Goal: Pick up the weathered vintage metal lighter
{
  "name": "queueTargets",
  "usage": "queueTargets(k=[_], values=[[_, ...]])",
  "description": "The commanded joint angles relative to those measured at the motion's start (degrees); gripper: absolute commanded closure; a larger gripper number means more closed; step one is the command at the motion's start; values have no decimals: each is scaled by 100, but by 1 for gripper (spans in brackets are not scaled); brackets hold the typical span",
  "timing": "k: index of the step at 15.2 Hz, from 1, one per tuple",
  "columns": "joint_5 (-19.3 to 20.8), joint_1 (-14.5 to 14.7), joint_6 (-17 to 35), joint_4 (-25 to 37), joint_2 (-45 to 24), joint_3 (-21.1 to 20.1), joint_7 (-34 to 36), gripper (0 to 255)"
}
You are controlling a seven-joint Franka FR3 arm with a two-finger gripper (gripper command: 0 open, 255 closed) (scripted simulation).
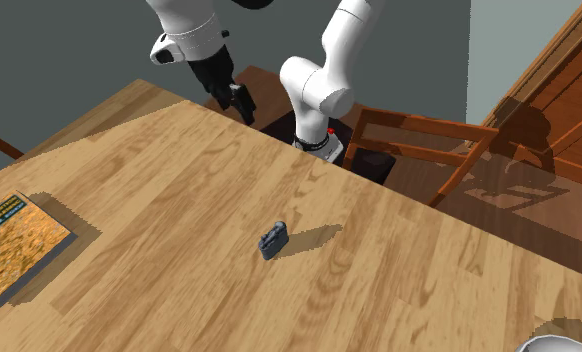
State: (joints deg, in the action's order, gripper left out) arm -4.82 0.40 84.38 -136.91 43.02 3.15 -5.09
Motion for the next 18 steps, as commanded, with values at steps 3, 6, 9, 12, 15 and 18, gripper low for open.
queueTargets(k=[3, 6, 9, 12, 15, 18], values=[[-165, 105, 98, 127, -175, -257, 264, 0], [-375, 247, 246, 367, -485, -631, 654, 0], [-533, 368, 389, 665, -849, -994, 1042, 0], [-634, 466, 521, 1022, -1261, -1346, 1431, 0], [-668, 550, 635, 1438, -1719, -1687, 1830, 0], [-631, 620, 723, 1913, -2222, -2022, 2243, 0]])
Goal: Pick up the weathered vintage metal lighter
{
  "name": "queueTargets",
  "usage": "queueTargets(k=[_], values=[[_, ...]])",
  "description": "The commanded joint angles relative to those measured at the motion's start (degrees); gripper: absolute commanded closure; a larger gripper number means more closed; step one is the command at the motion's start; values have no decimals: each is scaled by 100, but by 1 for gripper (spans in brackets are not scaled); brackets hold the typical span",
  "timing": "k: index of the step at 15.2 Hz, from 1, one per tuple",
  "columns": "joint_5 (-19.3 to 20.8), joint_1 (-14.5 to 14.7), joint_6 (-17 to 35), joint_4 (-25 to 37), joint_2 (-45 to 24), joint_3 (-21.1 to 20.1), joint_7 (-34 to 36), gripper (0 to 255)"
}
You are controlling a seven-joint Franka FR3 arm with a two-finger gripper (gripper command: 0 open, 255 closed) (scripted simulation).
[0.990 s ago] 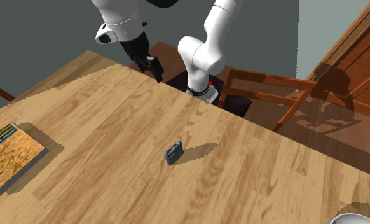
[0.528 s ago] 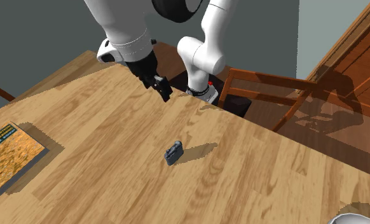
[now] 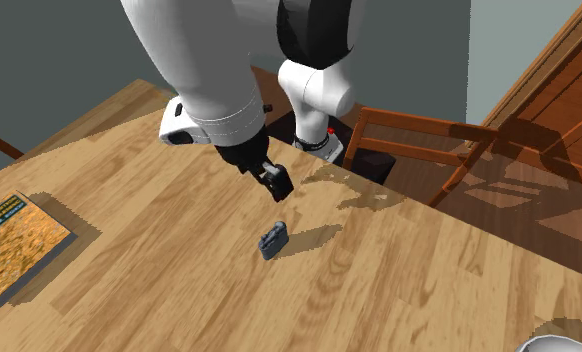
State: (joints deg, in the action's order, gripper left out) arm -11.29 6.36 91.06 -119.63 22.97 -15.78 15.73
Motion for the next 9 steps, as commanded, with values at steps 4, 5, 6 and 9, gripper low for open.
queueTargets(k=[4, 5, 6, 9], values=[[192, 124, 118, 920, -968, -558, 745, 0], [261, 155, 121, 1124, -1172, -660, 897, 0], [303, 177, 120, 1237, -1285, -711, 981, 0], [293, 187, 351, 991, -1270, -716, 960, 0]])
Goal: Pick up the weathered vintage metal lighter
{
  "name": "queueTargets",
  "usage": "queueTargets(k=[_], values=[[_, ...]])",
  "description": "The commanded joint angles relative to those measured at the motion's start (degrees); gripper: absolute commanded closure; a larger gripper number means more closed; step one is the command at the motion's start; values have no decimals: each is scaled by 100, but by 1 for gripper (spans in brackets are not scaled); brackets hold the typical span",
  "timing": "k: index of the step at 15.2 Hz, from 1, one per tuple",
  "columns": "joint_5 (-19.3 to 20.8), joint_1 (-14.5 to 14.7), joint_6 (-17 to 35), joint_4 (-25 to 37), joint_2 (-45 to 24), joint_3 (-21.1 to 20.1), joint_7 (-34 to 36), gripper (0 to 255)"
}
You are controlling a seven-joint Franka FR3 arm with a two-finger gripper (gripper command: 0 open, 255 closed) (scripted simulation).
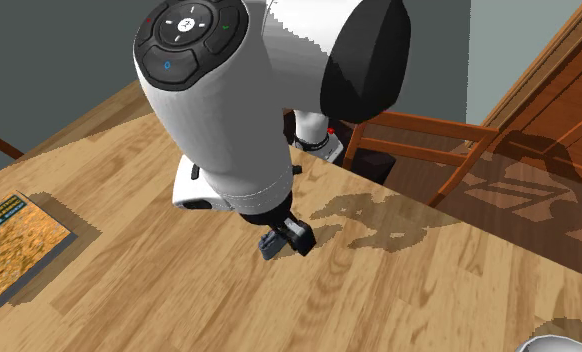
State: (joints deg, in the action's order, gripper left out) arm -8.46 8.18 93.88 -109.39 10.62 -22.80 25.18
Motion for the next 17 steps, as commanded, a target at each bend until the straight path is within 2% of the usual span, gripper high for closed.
queueTargets(k=[1, 6, 7, 17], values=[[7, 7, 146, -112, -33, -18, 9, 0], [-1, 14, 420, -385, -34, -31, -11, 0], [0, 13, 433, -396, -36, -30, -15, 255], [0, 12, 343, -310, -32, -28, -6, 255]])
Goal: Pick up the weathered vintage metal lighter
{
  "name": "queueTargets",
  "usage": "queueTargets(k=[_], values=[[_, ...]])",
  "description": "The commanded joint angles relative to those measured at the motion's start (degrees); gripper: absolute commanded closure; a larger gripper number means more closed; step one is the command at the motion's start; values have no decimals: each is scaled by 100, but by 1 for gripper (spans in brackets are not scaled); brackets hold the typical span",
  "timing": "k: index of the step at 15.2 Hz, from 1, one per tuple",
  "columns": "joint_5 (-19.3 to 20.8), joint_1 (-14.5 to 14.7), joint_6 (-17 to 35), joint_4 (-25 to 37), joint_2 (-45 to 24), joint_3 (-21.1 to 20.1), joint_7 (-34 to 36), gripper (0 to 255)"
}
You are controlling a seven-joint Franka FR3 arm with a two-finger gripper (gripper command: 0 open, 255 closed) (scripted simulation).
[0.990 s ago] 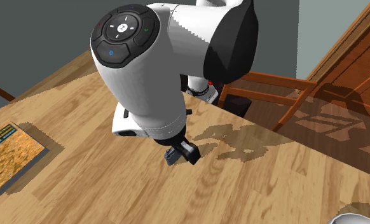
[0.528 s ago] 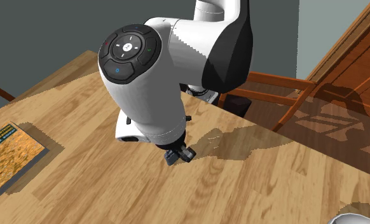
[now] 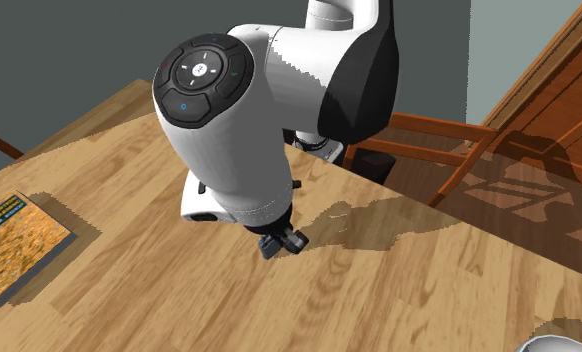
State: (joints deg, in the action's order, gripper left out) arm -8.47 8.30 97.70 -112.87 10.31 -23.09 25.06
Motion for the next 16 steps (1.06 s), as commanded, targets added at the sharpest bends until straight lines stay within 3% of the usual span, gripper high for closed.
queueTargets(k=[1, 16], values=[[4, -3, -115, 112, 2, 5, 11, 255], [60, -27, -1131, 1242, -114, 31, 119, 255]])
